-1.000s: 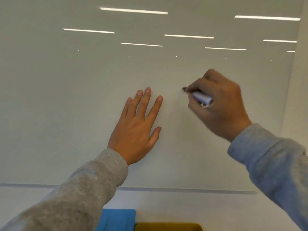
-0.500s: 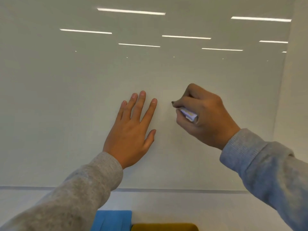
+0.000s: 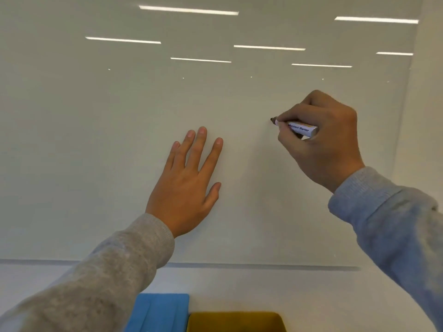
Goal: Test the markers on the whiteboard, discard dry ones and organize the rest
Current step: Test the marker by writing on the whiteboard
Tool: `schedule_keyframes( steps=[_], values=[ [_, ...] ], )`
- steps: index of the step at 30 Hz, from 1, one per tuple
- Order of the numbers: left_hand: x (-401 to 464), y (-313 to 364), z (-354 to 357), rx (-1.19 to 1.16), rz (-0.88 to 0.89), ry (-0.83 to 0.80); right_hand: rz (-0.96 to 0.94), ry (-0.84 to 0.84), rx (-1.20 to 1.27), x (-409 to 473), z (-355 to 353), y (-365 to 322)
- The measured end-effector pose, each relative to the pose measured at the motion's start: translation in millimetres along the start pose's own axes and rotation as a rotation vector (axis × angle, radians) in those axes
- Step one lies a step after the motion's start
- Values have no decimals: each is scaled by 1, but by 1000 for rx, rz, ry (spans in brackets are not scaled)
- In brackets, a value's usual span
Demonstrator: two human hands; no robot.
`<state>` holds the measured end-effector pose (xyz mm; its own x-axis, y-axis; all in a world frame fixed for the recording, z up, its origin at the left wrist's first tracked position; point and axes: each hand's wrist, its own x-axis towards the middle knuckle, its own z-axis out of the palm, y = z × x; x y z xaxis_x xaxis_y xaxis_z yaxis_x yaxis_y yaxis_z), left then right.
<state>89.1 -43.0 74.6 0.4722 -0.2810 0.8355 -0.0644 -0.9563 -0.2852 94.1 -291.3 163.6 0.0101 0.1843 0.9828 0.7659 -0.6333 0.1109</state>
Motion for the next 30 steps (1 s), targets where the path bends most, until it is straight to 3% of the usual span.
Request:
schedule_keyframes(
  steps=[2,5,6,10,12,16,17,21,23,26,27,30],
  values=[
    [-1,0,1,6,-2,-5,-18,-64,17,-10,3,-5],
    [-1,-1,1,10,-5,-6,-186,-345,22,-32,10,-20],
    [-1,0,1,11,-8,-6,-203,-368,12,-29,7,-18],
    [-1,2,2,-10,-24,0,-27,-40,-53,3,-11,6],
    [-1,4,3,-15,-34,1,3,-23,-43,-1,-12,7],
    [-2,4,3,-14,-36,6,-220,-387,-19,-40,-2,-10],
    [-2,4,3,-14,-35,6,-220,-382,-13,-37,-4,-7],
    [-2,6,2,-30,-33,2,15,1,-36,-11,-14,12],
    [-3,6,2,-27,-33,0,19,-32,-30,-21,-10,6],
    [-3,6,3,-18,-42,1,-175,-318,-29,-49,-3,-10],
    [-3,6,3,-16,-44,4,-192,-336,-33,-46,-6,-7],
    [-2,8,3,-28,-48,12,-10,-44,-57,-23,-18,12]
  ],
)
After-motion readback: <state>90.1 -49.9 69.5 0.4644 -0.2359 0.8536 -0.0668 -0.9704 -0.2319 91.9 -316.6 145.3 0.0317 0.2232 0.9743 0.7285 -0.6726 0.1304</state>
